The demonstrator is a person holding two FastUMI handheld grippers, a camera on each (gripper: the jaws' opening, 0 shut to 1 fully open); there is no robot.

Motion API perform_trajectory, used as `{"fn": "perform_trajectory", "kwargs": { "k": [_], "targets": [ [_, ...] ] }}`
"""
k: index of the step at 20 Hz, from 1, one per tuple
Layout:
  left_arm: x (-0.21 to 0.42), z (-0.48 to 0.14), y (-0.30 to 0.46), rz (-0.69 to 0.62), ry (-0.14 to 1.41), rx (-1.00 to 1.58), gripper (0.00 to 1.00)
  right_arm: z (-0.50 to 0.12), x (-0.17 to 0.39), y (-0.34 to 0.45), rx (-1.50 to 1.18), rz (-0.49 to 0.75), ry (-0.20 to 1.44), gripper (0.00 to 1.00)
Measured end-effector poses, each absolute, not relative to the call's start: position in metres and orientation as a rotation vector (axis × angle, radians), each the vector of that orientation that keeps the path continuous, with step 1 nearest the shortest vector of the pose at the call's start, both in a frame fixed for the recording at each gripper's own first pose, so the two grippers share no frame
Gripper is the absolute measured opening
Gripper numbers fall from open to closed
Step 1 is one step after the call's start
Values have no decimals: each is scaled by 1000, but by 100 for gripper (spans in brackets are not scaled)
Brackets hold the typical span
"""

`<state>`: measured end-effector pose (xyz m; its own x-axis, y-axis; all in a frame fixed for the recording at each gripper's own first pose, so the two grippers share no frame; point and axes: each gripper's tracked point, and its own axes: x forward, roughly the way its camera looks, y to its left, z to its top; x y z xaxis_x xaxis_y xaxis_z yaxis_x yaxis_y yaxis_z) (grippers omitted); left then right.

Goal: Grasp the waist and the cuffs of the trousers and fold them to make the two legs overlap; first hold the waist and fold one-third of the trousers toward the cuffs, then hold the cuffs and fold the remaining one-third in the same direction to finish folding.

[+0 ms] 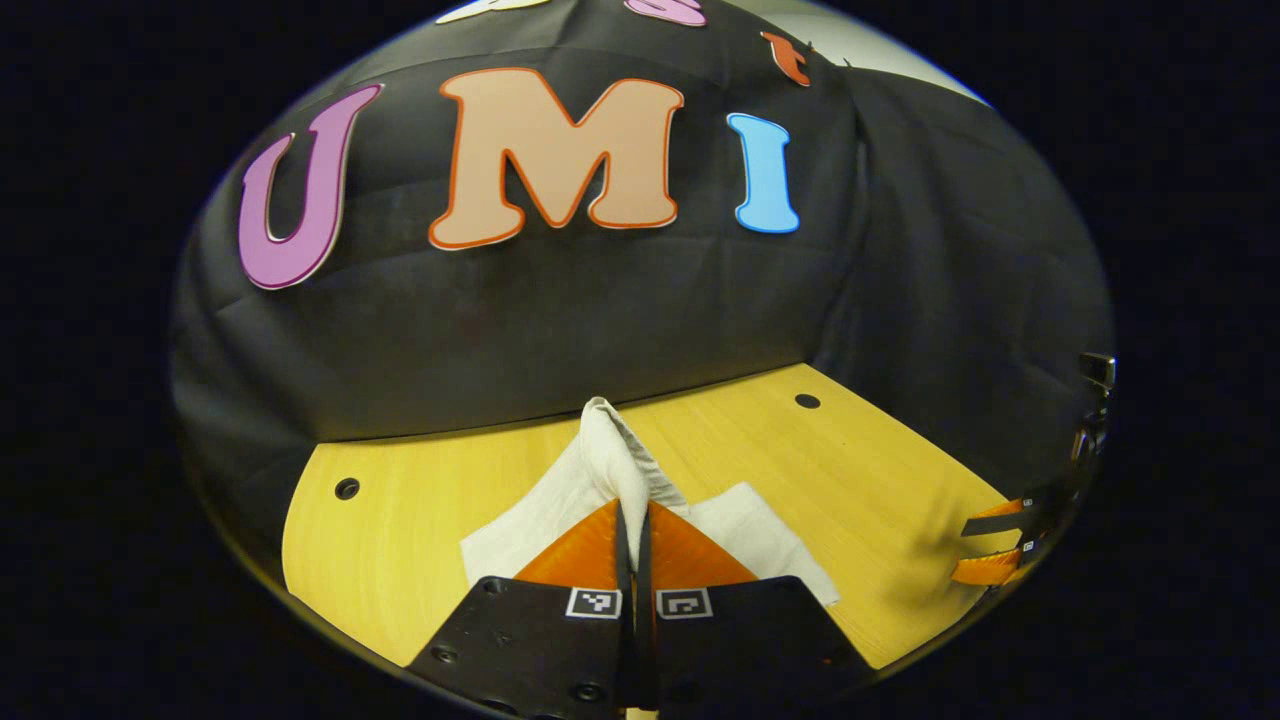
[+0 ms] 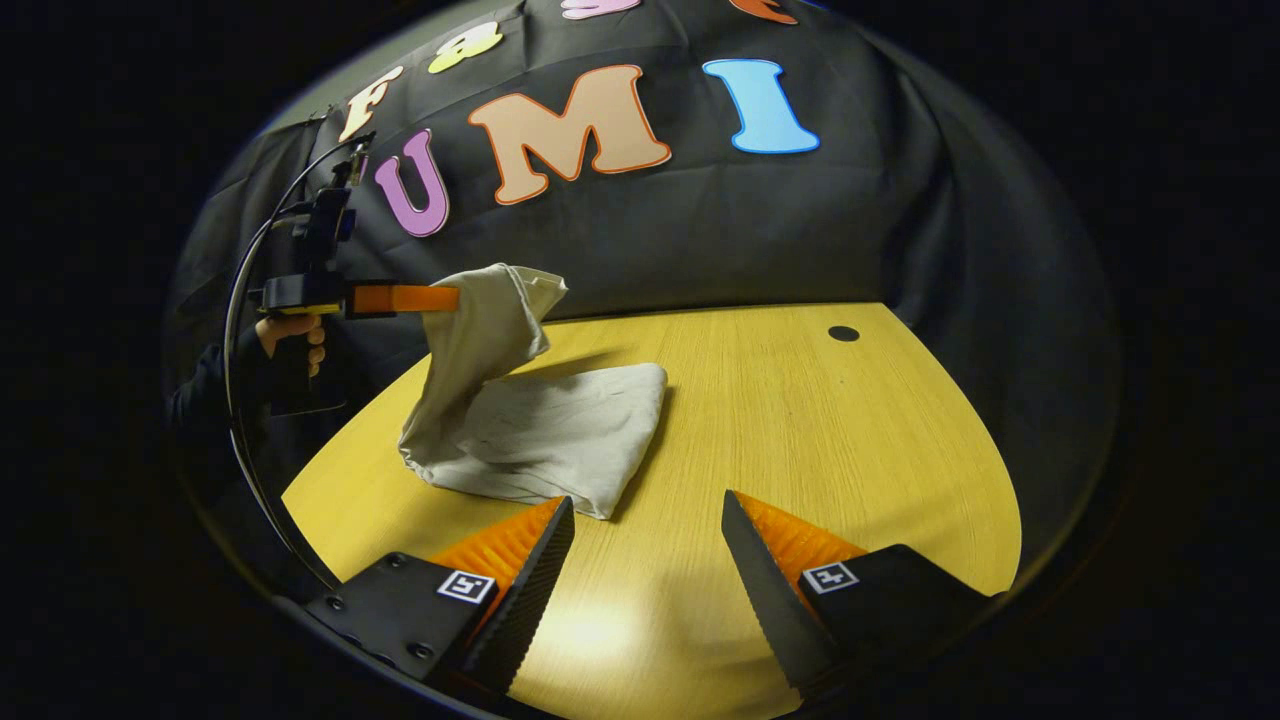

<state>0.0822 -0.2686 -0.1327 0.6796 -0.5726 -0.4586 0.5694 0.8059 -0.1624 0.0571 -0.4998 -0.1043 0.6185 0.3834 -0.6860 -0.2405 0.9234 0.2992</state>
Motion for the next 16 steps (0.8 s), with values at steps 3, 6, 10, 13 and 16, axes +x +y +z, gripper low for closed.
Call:
{"fn": "perform_trajectory", "kwargs": {
  "k": [3,6,10,13,16],
  "targets": [
    [71,-141,-300,-681,532,-6,0,-107,52,-510,188,353,838,95],
    [54,-161,-323,-714,555,9,0,-108,50,-519,192,352,839,95],
    [14,-198,-336,-731,635,24,0,-107,53,-523,192,366,833,95],
    [-6,-218,-337,-721,675,26,0,-108,53,-519,196,388,834,95],
    [-20,-227,-336,-733,672,19,0,-109,59,-509,199,415,833,95]
  ]
}}
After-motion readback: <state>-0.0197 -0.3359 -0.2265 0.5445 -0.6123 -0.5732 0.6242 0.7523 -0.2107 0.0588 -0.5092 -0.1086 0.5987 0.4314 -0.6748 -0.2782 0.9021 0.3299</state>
